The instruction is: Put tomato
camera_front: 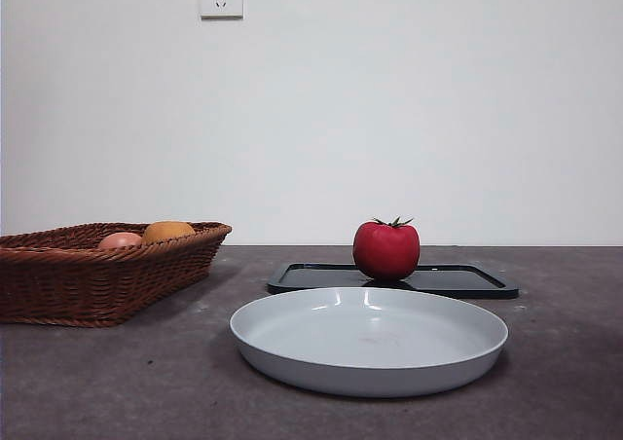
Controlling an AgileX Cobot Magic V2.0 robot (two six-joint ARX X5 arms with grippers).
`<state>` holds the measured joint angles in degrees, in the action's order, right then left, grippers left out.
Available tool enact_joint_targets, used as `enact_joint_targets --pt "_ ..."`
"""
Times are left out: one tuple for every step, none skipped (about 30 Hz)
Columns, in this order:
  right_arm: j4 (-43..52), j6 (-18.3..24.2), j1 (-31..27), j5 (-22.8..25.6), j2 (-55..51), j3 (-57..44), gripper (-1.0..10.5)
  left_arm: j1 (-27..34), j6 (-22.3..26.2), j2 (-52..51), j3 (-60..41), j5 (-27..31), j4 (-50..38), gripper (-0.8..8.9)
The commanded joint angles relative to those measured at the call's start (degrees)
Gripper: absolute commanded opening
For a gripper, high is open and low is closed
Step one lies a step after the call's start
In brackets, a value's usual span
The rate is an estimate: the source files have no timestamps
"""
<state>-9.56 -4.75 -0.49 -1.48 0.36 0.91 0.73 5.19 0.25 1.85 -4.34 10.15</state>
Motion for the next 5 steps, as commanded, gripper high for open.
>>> enact_joint_targets --pt "0.66 -0.55 -0.13 0.04 -0.15 -0.26 0.1 0.11 -0.20 -0.07 -1.18 0.09 0.48 0.09" --pt "0.66 -0.55 -0.13 0.04 -0.15 -0.26 0.1 0.11 -0.20 -0.07 -1.16 0.09 0.48 0.09" --pt "0.66 -0.55 -0.13 0.04 -0.15 -0.26 0.1 0.11 -0.20 -0.07 -1.16 0.09 0.48 0.09" --pt "0.66 -0.55 -0.13 0.04 -0.15 -0.26 0.1 0.11 -0.20 -0.07 -1.16 0.09 0.48 0.09" --pt "0.66 -0.55 -0.13 0.04 -0.15 -0.26 0.1 0.11 -0.20 -0.07 -1.16 0.09 0.48 0.09"
